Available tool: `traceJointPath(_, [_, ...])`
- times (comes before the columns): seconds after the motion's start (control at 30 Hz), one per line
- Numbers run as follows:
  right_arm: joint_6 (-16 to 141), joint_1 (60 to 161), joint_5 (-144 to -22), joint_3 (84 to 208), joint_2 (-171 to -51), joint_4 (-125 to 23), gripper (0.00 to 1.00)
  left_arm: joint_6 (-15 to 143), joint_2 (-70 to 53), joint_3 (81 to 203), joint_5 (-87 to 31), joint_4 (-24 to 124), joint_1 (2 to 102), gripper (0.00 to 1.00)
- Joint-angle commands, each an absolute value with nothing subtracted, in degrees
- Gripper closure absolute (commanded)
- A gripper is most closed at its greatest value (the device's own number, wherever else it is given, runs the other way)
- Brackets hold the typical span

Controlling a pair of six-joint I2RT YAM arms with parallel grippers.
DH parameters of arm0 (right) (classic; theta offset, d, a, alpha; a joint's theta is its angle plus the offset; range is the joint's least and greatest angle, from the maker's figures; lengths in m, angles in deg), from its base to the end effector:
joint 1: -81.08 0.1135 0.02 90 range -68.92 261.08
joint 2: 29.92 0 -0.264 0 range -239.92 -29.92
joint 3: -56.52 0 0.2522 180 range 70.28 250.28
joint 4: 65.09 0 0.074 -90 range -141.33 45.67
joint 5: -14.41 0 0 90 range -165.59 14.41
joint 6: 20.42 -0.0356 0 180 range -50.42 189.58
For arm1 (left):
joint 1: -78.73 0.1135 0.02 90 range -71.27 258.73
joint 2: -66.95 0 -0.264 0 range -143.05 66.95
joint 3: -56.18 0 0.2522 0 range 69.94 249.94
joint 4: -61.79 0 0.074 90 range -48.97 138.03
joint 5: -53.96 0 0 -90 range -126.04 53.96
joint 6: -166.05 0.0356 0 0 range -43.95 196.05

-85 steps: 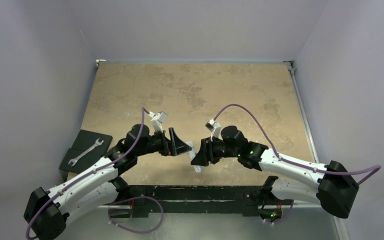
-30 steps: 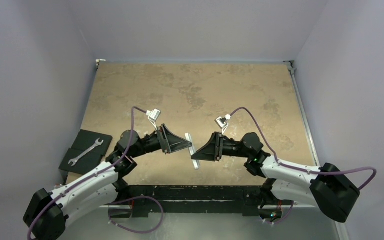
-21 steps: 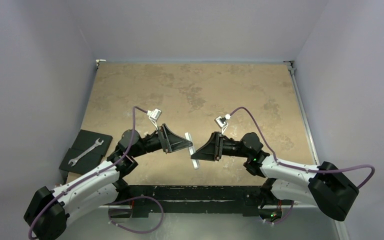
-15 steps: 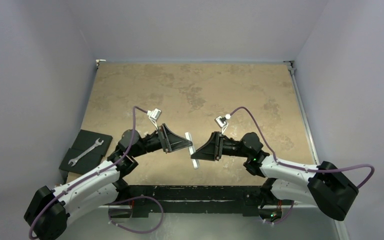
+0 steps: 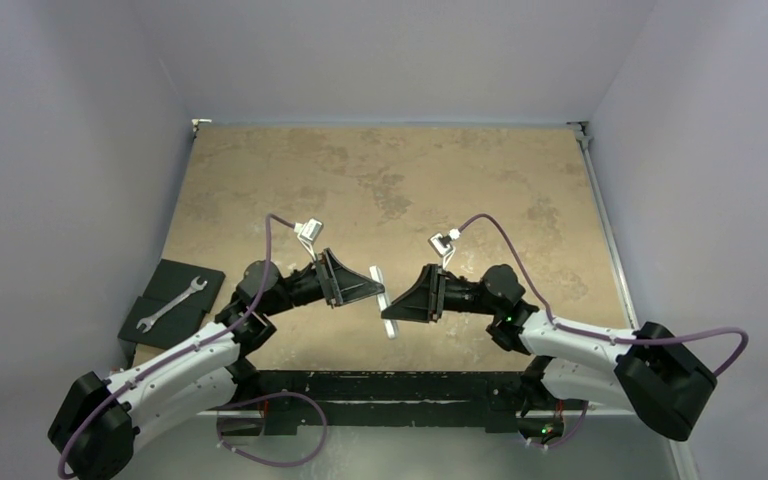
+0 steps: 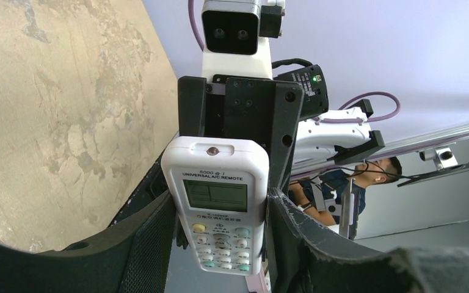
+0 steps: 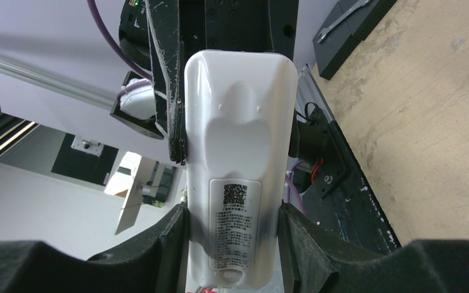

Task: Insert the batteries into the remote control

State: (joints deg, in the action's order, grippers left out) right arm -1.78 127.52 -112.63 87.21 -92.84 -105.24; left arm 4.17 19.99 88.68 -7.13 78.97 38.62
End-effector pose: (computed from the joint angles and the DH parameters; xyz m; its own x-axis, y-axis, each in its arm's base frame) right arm 0.1323 0.1703 0.2282 -0.9073 0.1435 -0.3952 -0.4063 -0.0570 0.9120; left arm 0.1335 -0.1350 0.2485 -0.8757 -0.3501 -0.3325 0.3248 0.0824 -0.9422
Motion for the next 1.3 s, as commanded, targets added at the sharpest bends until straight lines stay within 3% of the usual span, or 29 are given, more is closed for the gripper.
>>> traceJointPath(0.0, [-0.52,127.31,-112.88,87.51,-90.44,-103.93,0.44,5.7,21.19,89.84,-7.19,79.51,38.77,1.0])
traceJointPath(0.27, [6.98,127.23,-109.6,89.9,-85.33,-88.87,0.24,7.12,21.25,90.81,-7.52,76.71,38.74,1.0])
traceJointPath(0.5, [14.77,127.14,-103.01,93.64,-81.17,-71.08,0.08,12.75,20.78,95.21,-10.0,64.0,38.75,1.0])
traceJointPath(0.77, [24.88,127.14,-81.5,102.72,-75.06,-41.21,0.06,20.79,18.25,101.58,-14.95,48.21,38.59,1.0])
traceJointPath(1.27, [28.54,127.14,-70.41,107.09,-73.86,-28.1,0.02,28.17,4.58,112.64,-34.17,33.91,26.42,1.0])
